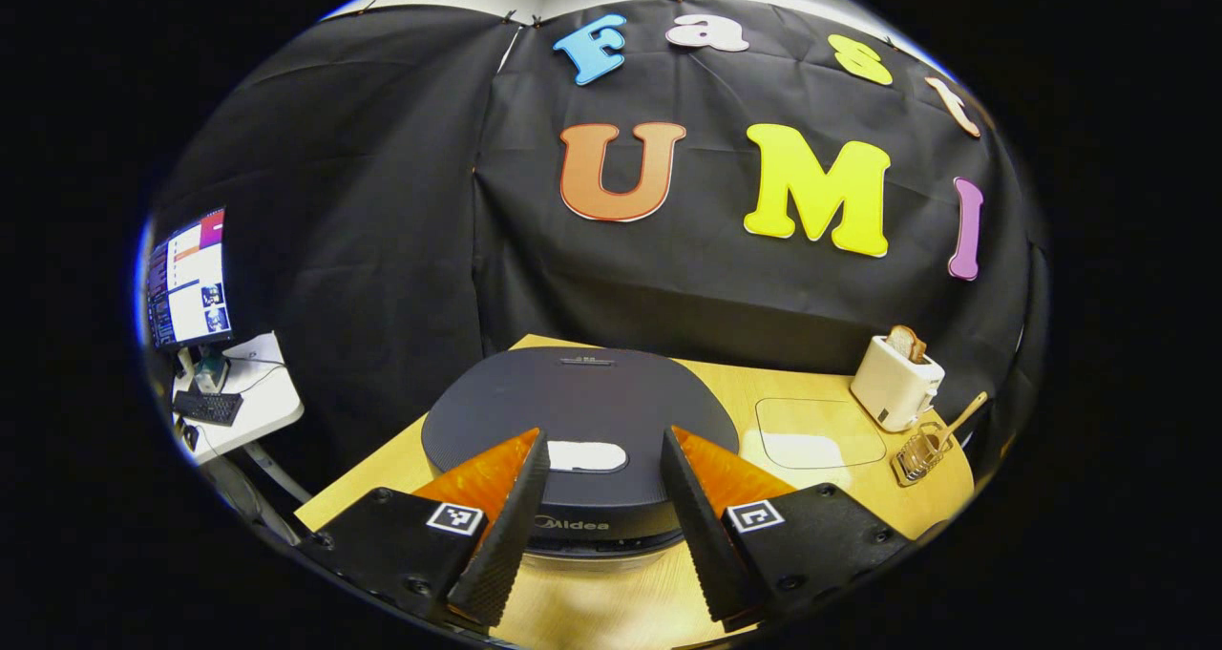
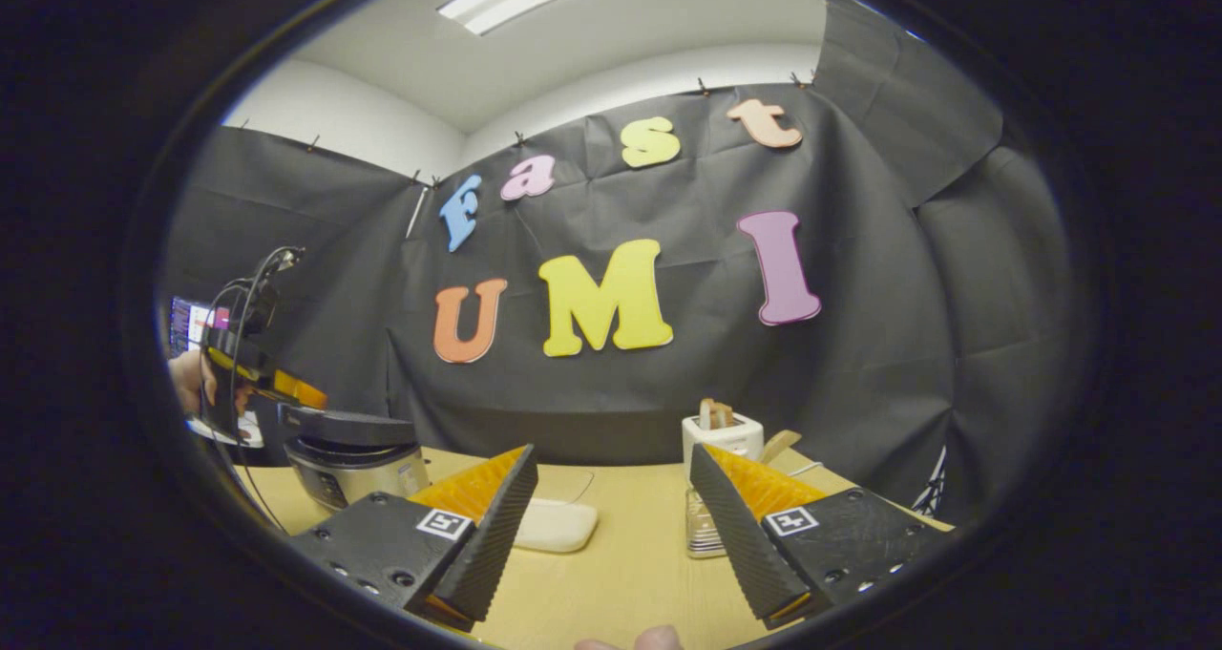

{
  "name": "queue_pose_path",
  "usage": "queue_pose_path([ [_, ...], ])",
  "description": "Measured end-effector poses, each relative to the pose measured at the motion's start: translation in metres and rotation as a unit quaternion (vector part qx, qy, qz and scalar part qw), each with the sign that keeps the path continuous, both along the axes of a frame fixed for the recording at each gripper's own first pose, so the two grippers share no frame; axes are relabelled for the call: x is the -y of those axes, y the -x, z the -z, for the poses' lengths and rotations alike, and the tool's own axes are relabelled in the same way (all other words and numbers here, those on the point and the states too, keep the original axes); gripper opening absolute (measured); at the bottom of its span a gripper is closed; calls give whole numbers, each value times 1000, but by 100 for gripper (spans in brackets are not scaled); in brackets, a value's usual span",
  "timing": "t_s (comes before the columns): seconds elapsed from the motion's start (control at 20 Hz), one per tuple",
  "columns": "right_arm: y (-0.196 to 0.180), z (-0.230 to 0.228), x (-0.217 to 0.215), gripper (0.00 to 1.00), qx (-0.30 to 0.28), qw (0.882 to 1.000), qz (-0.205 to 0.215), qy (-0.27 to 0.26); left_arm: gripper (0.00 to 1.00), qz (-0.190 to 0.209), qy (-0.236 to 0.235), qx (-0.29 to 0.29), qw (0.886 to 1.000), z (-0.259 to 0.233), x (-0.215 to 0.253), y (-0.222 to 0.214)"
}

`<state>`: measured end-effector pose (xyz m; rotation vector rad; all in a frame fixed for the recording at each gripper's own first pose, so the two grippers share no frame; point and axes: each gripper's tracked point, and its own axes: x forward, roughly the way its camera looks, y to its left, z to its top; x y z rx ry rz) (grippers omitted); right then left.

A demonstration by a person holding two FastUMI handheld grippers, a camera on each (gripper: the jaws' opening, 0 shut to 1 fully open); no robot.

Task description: Close the left gripper, press the button to open the rice cooker; take a wooden spoon from the chopstick holder with the right hand, scoop a spoonful of rice and pour it into the rice cooker, then put the wooden spoon back into the chopstick holder.

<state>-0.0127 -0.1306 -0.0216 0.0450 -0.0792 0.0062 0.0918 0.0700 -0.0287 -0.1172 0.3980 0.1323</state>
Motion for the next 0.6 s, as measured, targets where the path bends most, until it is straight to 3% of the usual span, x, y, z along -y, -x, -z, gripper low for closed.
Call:
queue_pose_path([
  [0.2, 0, 2, -12, 95, 0, 1000, -7, 10, 78, 1, 2, -14, 1000, 23, 2, 5],
  [0.3, 0, 2, -17, 95, 3, 1000, -9, 15, 81, 4, -20, -2, 1000, 25, 2, 5],
  [0.4, -2, 5, -25, 100, 4, 1000, -16, 13, 76, 10, -50, 20, 998, 26, 1, 6],
  [0.6, -9, 20, -39, 90, -10, 999, -23, 21, 75, 10, -59, 40, 997, 33, 1, 9],
])
